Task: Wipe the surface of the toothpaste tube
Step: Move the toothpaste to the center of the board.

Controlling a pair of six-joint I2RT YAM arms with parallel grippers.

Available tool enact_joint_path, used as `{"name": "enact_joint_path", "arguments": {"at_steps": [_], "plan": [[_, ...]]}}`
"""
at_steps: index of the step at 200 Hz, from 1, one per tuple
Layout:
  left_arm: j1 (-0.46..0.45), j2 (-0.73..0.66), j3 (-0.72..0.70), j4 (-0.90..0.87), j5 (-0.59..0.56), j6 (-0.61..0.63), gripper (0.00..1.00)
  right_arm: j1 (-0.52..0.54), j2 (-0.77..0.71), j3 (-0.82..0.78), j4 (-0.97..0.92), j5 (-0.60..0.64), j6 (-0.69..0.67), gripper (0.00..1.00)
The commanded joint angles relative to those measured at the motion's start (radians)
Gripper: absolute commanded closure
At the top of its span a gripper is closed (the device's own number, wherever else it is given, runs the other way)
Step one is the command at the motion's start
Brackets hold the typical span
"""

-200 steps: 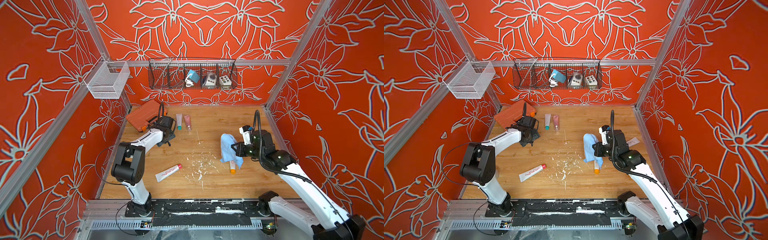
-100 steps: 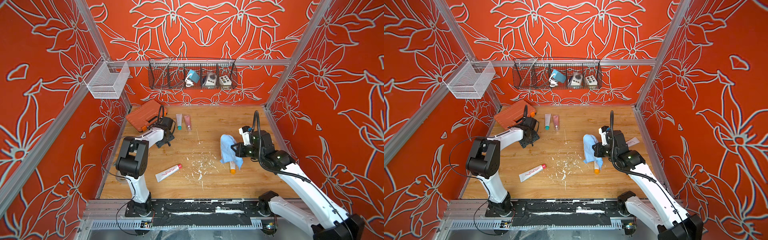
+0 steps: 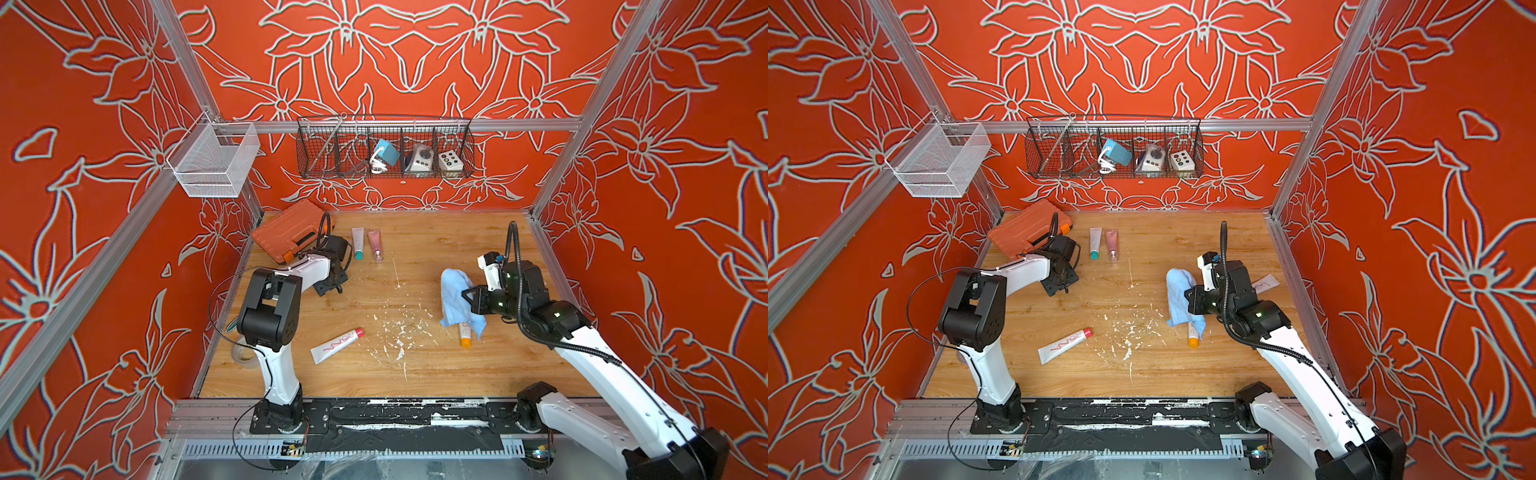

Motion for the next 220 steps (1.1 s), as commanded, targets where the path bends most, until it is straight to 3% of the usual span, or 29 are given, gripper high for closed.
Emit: {"name": "enact_joint_path", "arguments": {"at_steps": [1, 161, 220], "plan": [[0.006, 0.011, -0.002, 0.001, -0.020, 0.000, 0.40, -0.009, -0.004, -0.013, 0.018, -0.002, 0.004, 1.00], [0.004, -0.060, -0.102, 0.052, 0.031, 0.040, 0.69, -0.009, -0.017, -0.021, 0.021, -0.007, 0.010, 1.00], [-0.044, -0.127, -0.172, 0.053, 0.071, 0.049, 0.74, -0.010, -0.027, -0.031, 0.028, -0.017, 0.023, 1.00]]}}
